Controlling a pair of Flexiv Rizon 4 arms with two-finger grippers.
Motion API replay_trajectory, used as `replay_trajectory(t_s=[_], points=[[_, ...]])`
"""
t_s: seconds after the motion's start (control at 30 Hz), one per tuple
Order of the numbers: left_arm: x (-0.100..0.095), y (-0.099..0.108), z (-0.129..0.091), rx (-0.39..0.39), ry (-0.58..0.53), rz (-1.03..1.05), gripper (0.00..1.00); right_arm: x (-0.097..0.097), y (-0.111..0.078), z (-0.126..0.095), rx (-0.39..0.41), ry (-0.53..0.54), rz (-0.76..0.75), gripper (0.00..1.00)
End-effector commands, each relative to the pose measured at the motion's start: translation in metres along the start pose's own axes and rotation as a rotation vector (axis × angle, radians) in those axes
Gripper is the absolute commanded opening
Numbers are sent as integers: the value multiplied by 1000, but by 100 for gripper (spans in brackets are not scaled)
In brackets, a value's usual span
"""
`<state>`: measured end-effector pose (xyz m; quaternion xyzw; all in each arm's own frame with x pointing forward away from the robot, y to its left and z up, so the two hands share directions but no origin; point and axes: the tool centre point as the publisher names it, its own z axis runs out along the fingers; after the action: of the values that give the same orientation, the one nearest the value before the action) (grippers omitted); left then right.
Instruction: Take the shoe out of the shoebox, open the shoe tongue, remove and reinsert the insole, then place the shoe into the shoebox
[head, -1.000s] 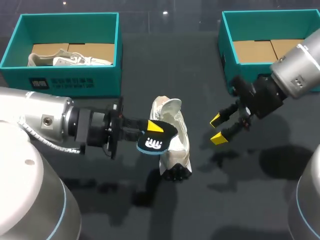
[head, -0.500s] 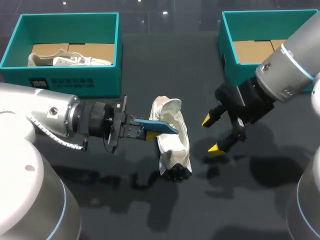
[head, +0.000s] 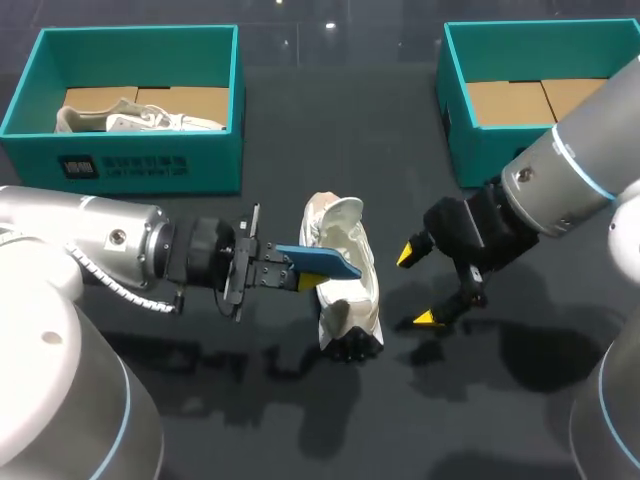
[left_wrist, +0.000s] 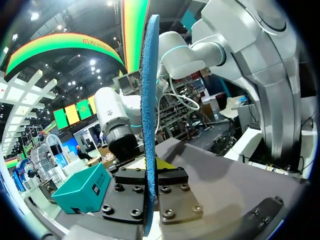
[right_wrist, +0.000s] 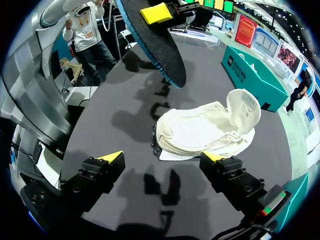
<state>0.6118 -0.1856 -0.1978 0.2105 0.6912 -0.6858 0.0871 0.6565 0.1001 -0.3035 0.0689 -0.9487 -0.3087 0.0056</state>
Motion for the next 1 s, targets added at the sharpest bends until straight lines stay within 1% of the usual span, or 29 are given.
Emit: replay_trajectory(t_s=[0.03,0.1,0.13,0.17,0.23,0.27,0.3,0.33,0.37,0.4,0.43,0.5,0.7,0.73,0.8,0.83,1.0], points=[[-1,20,8,59,0,-7,0,-10,-3,10,22,13,3,100],[0,24,9,65,-4,21,0,-16,-7,13,34,24,47,100],[1,28,10,52,-17,30,0,-20,-10,15,32,24,69,100],[1,31,10,74,-13,27,0,-22,-12,16,24,25,78,100],[2,35,10,69,-25,36,0,-26,-13,17,27,21,91,100],[3,36,10,96,-26,29,0,-29,-13,18,24,21,91,100],[3,37,10,97,-29,25,0,-30,-13,18,24,21,91,100],[4,39,10,94,-33,23,0,-33,-13,19,28,18,91,100],[4,40,10,94,-44,13,0,-34,-13,21,53,16,101,100],[3,40,10,81,-49,8,0,-35,-14,22,83,8,111,100],[3,39,9,68,-60,17,0,-33,-15,23,96,-5,114,100],[1,31,5,48,-63,36,0,-33,-15,23,96,-5,114,100],[1,31,5,48,-63,36,0,-33,-15,23,96,-5,114,100],[0,33,9,37,-56,42,0,-33,-15,23,87,-9,100,100],[0,35,21,40,-51,45,0,-36,-19,25,73,-3,122,100],[0,36,23,41,-50,48,0,-37,-22,26,62,-5,118,100],[-3,40,29,41,-48,67,0,-44,-24,34,86,9,124,100]])
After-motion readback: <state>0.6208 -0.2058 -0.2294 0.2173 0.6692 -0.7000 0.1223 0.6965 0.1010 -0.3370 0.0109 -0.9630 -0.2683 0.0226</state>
